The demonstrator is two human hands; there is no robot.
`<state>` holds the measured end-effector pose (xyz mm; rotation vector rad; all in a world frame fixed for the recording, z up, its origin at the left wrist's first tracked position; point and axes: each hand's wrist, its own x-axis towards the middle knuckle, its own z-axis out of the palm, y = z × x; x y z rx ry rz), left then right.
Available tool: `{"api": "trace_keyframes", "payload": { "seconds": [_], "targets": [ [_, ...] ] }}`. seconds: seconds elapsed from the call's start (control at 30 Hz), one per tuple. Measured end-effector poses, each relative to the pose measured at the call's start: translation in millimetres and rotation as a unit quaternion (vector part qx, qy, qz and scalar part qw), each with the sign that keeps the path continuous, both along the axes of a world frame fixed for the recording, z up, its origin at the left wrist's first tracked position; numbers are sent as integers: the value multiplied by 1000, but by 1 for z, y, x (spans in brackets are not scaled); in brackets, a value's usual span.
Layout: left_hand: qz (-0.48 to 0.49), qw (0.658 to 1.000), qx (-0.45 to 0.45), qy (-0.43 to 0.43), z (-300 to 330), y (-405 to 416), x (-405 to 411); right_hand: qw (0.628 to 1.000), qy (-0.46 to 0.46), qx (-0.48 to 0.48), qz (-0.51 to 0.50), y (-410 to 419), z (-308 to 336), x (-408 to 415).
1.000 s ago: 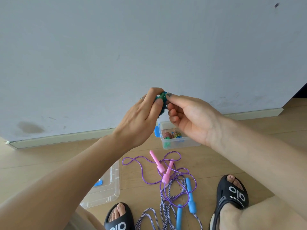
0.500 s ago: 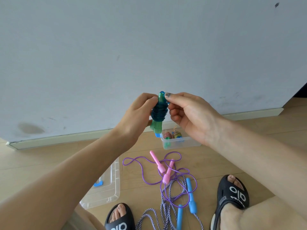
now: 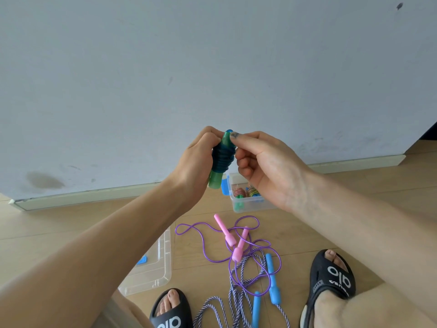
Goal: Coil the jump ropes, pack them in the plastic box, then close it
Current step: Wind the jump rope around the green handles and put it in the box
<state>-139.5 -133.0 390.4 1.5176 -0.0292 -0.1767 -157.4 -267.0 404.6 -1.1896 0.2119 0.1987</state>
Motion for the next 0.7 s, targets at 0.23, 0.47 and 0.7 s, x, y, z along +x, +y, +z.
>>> {"api": "trace_keyframes", "payload": {
  "seconds": [0.23, 0.47, 0.7],
  "targets": [
    [-108, 993, -26, 35, 3, 14, 4, 1000, -14, -17, -20, -1, -3, 1],
    [-179, 983, 32, -1, 6, 23, 4, 999, -24, -25, -12, -7, -3, 4],
    [-186, 973, 114, -75, 7, 19, 1, 999, 1, -44, 6, -15, -2, 7]
  ]
}}
